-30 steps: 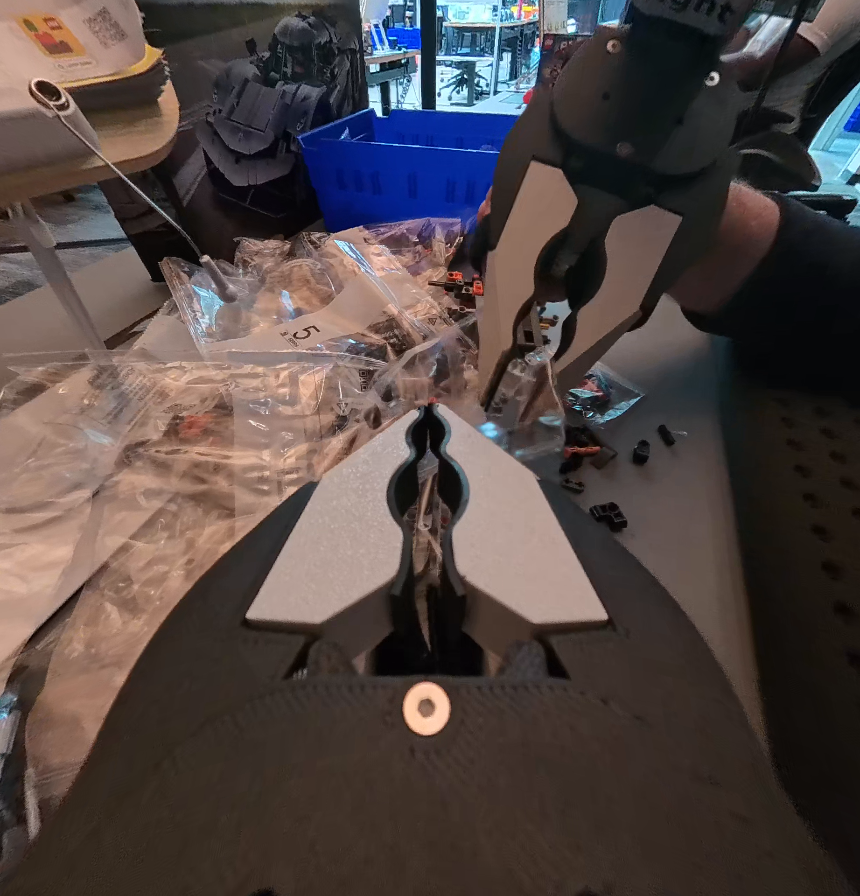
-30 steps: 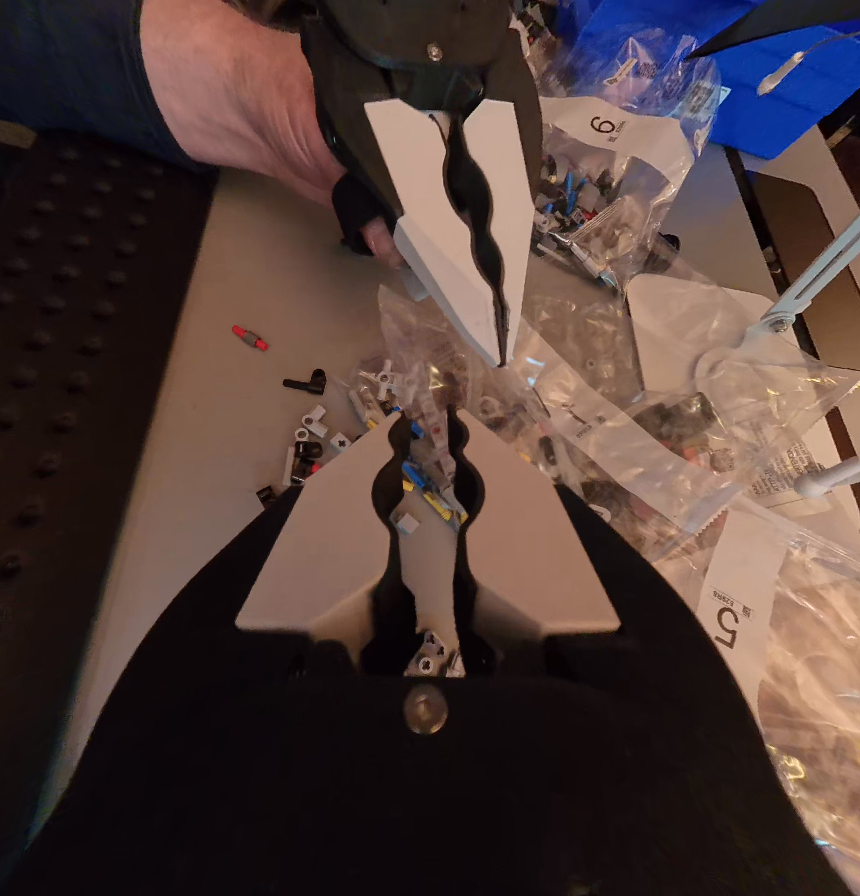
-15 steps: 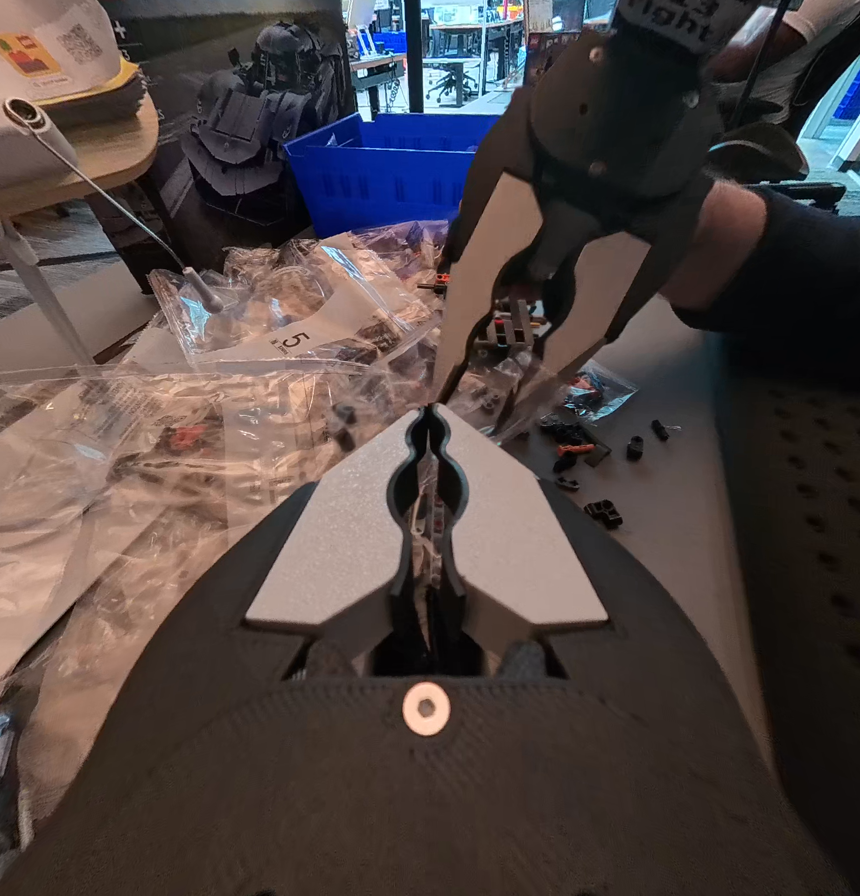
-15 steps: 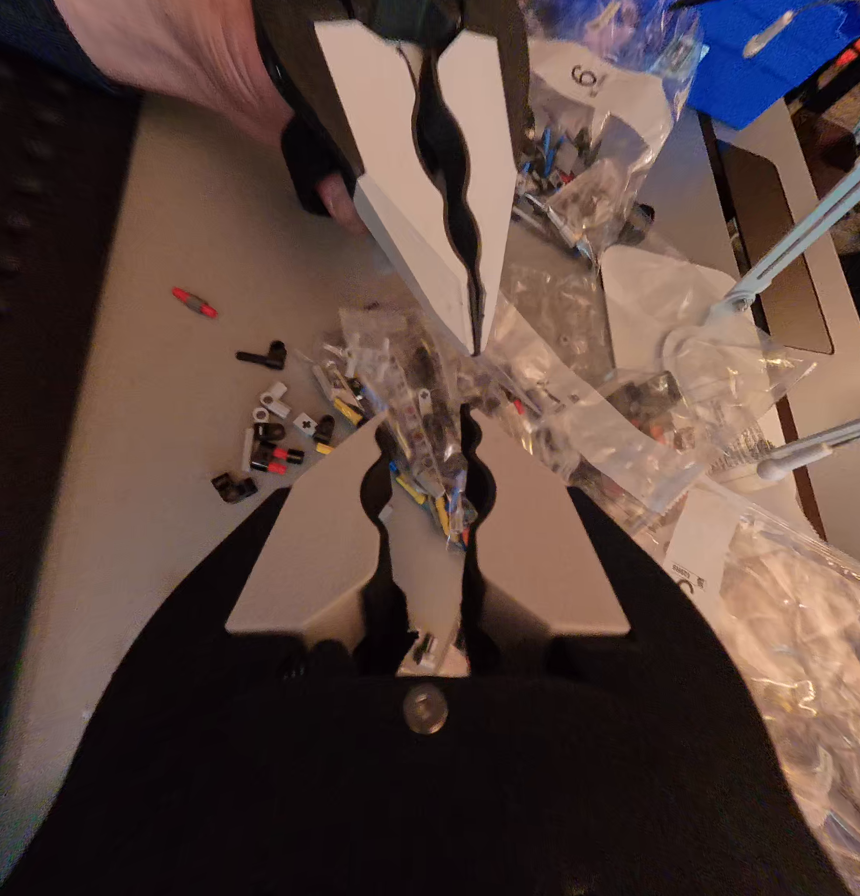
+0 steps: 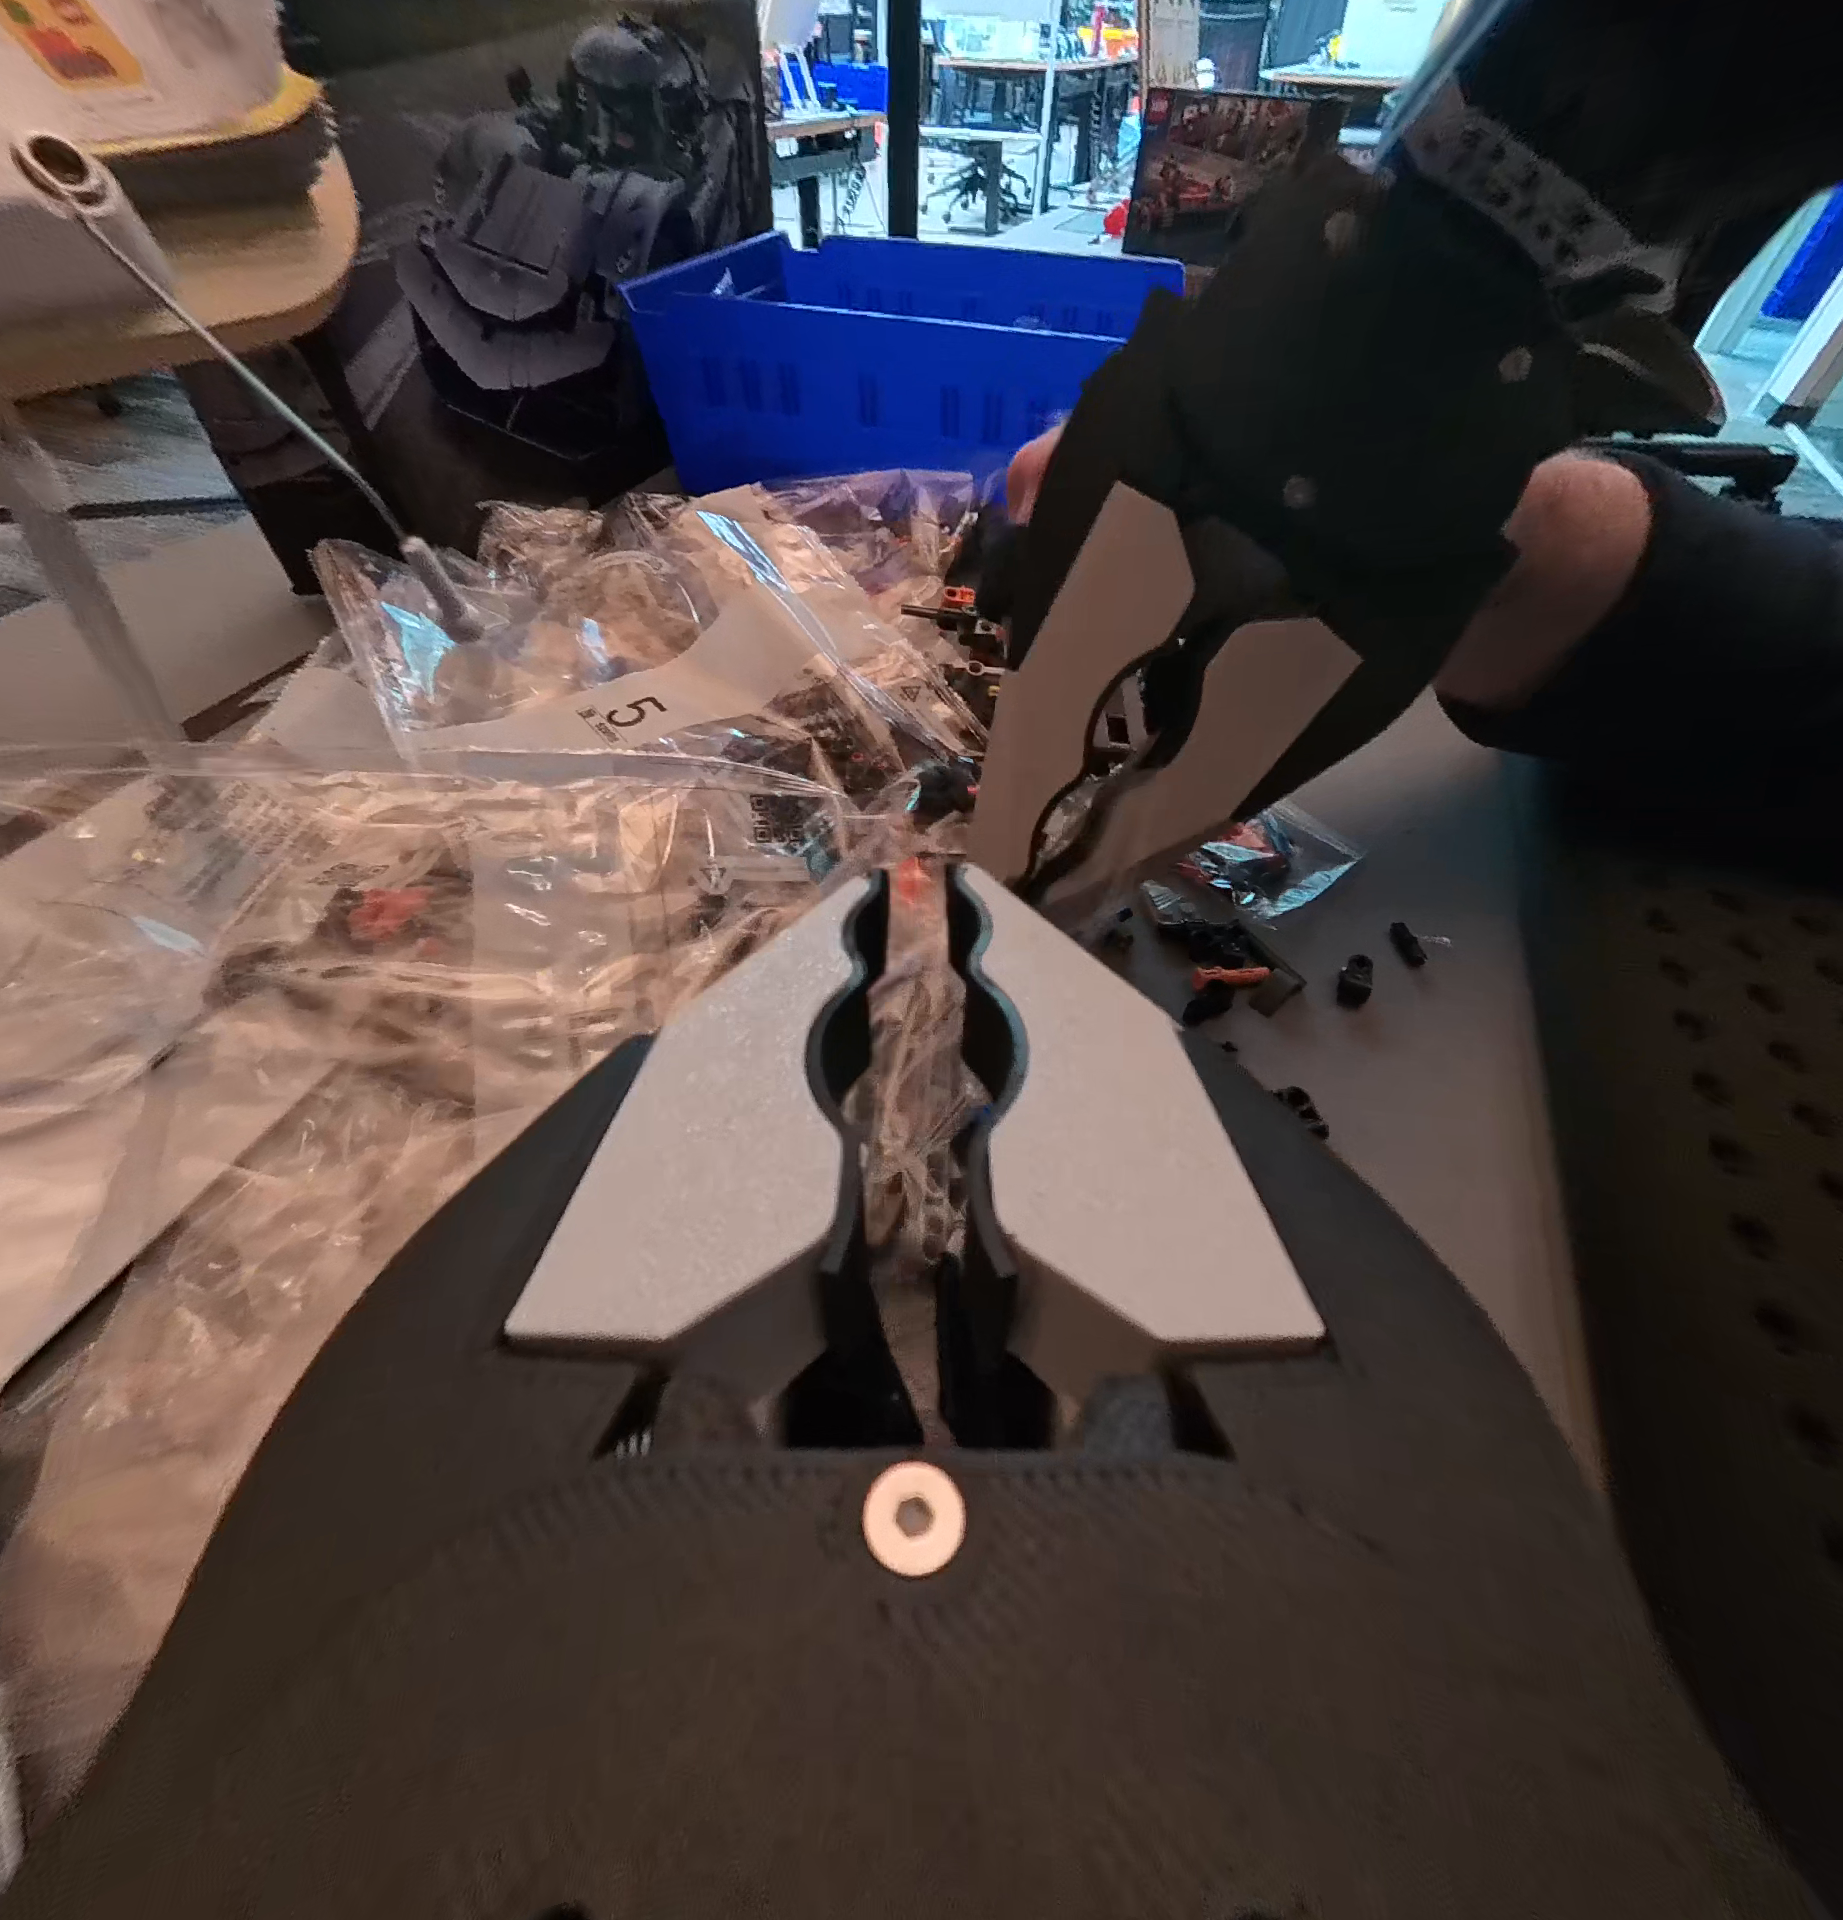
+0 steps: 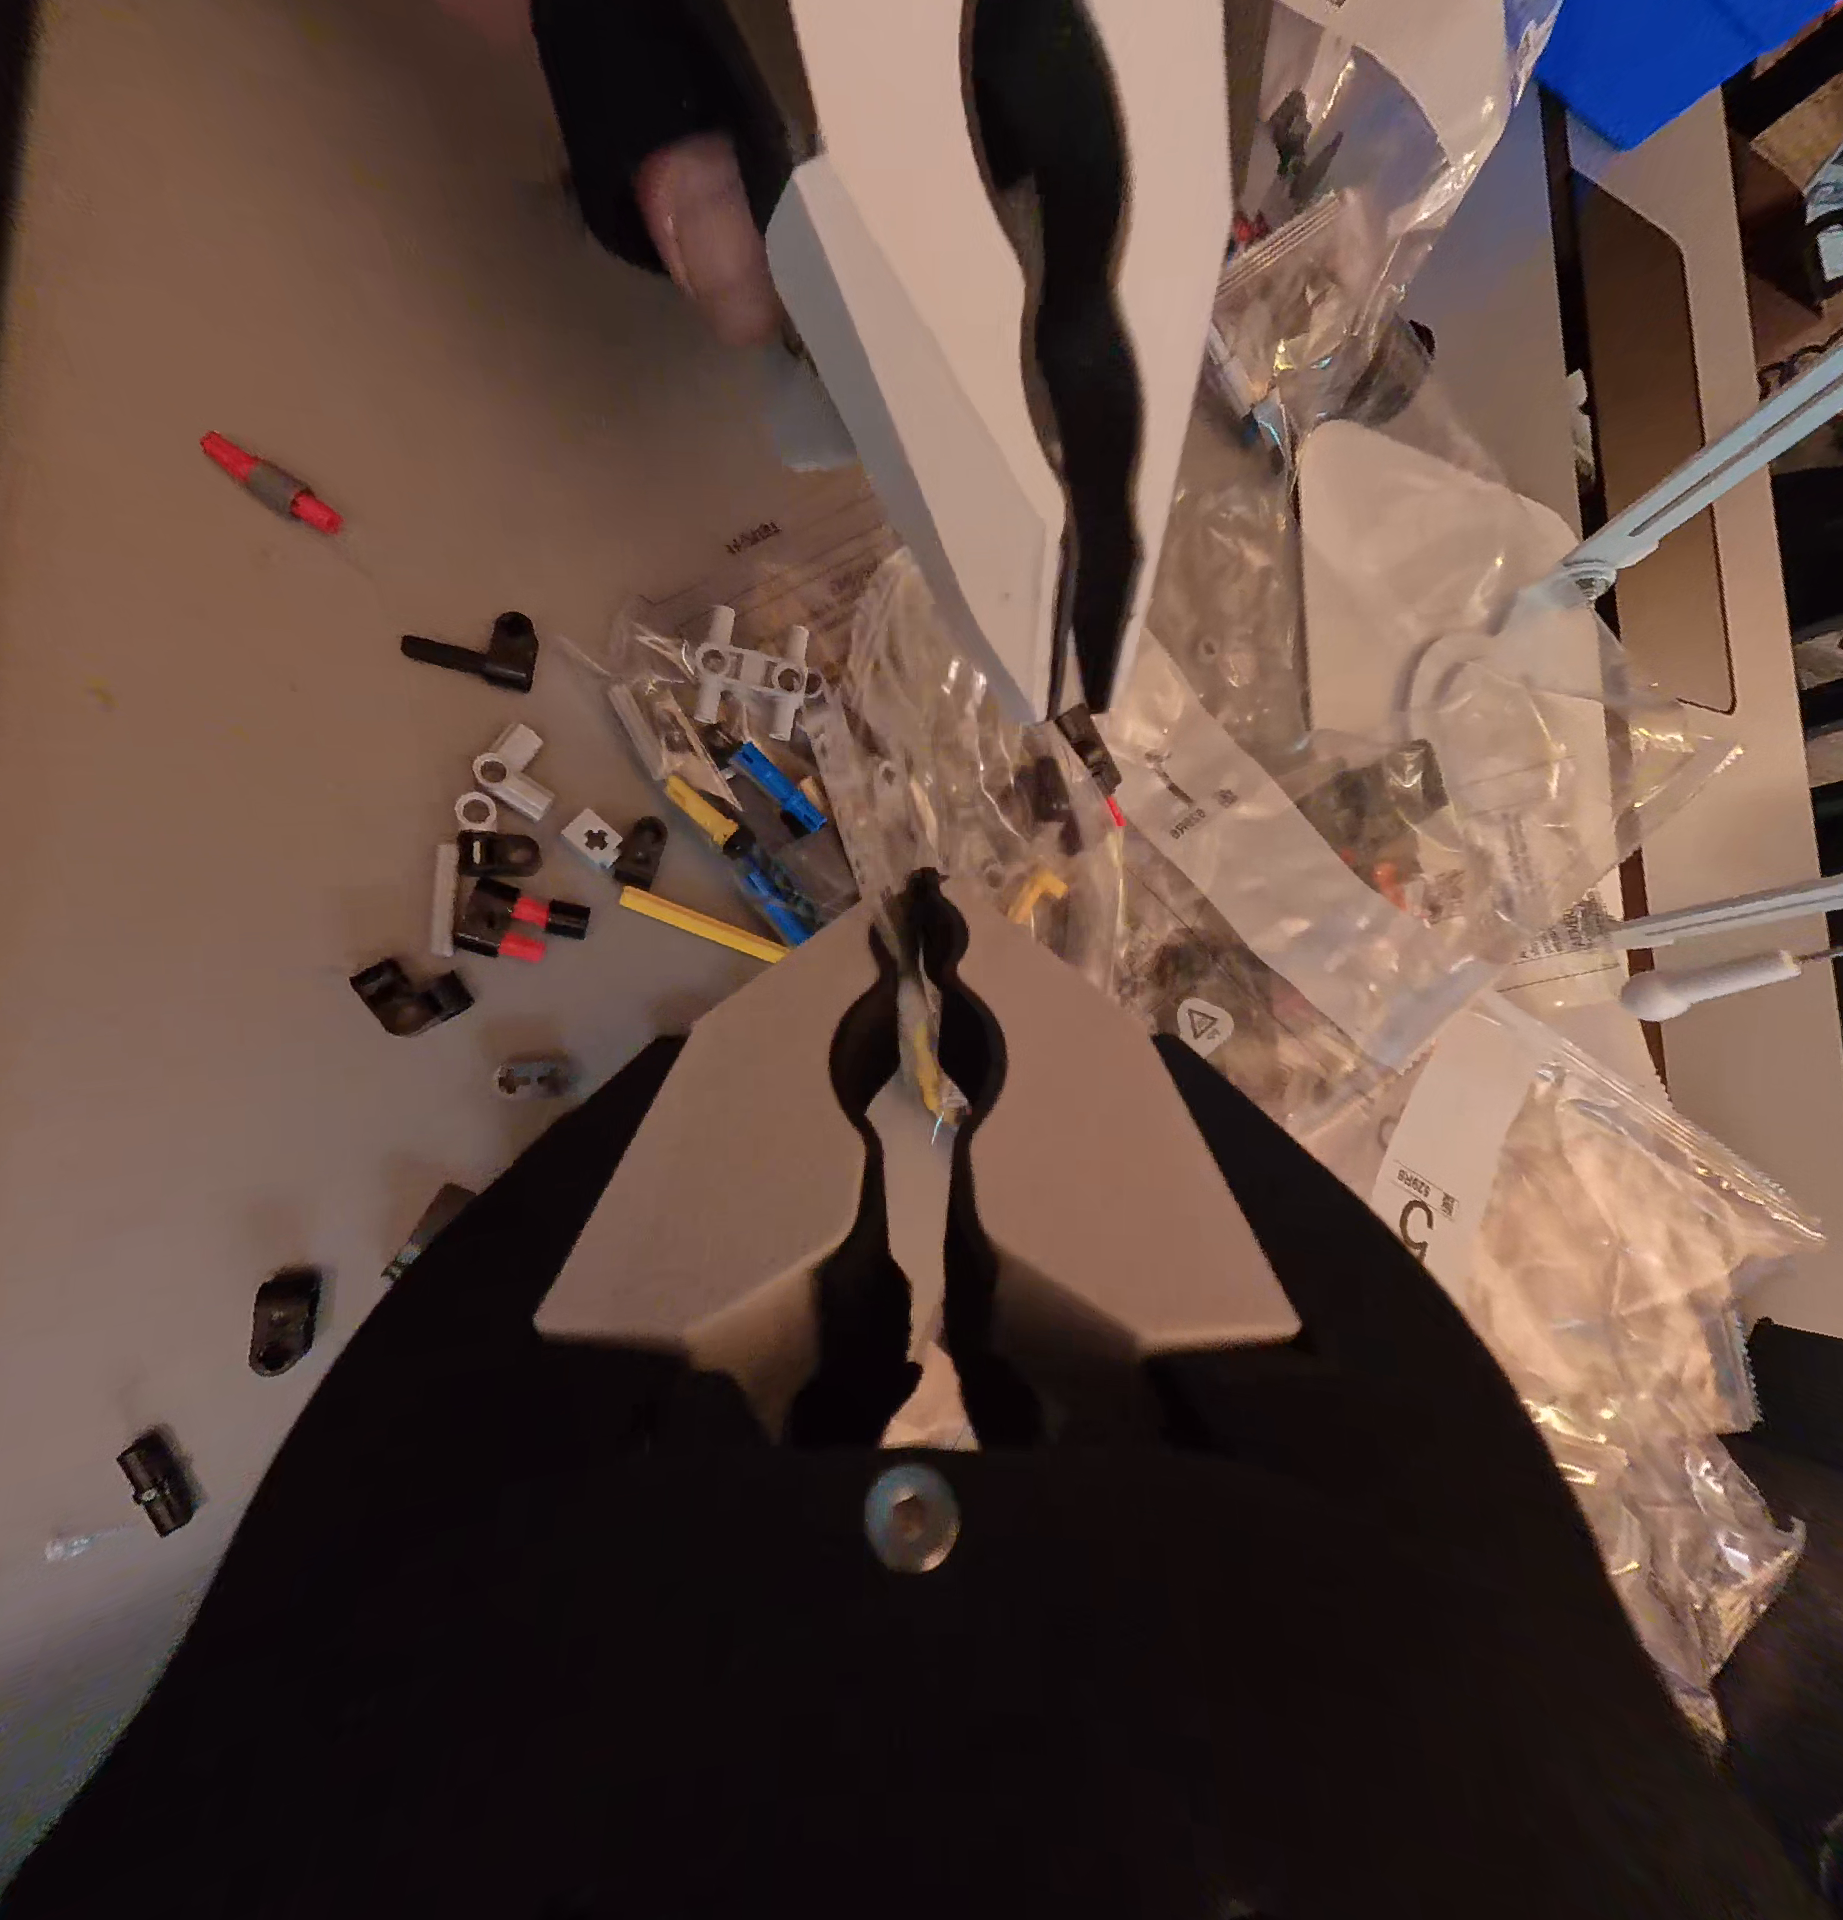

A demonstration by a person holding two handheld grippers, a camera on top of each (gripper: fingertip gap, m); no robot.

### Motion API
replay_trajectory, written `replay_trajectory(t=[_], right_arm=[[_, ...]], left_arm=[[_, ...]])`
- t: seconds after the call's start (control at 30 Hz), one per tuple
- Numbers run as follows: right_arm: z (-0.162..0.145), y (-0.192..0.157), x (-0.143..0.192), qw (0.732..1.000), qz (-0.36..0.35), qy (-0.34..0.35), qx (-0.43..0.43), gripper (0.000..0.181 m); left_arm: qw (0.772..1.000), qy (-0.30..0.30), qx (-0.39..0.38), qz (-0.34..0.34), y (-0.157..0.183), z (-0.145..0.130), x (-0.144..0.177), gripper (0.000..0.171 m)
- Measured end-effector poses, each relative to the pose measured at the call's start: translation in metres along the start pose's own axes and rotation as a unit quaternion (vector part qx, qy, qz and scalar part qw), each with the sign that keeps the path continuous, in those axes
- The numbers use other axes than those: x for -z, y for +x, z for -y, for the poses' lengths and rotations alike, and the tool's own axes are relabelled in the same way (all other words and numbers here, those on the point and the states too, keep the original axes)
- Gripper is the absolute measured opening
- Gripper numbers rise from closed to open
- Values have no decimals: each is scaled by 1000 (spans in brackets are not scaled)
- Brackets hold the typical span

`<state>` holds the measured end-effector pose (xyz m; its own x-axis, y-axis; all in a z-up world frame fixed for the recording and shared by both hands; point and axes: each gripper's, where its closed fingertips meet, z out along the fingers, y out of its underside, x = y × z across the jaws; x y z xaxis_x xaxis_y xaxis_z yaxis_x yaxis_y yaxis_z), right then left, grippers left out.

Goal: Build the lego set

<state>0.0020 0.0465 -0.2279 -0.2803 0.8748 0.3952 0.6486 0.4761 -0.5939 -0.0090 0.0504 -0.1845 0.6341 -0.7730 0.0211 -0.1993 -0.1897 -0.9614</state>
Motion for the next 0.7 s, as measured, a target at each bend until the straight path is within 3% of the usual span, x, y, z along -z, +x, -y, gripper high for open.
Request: replay_trajectory(t=[0.13, 0.37, 0.6, 0.7], right_arm=[[1, 0, -1, 1000, -2, 1, 2, 0], [2, -1, -3, 1000, -4, -1, 7, 0], [0, -4, -9, 1000, -4, -18, 19, 0], [0, -4, -9, 1000, -5, -17, 20, 0]], left_arm=[[1000, -1, -2, 3, 0, 2, 1, 18], [995, -89, -49, 22, 3, -23, -10, 29], [989, -126, -68, 31, 2, -36, -13, 18], [988, -132, -74, 27, 4, -39, -15, 4]])
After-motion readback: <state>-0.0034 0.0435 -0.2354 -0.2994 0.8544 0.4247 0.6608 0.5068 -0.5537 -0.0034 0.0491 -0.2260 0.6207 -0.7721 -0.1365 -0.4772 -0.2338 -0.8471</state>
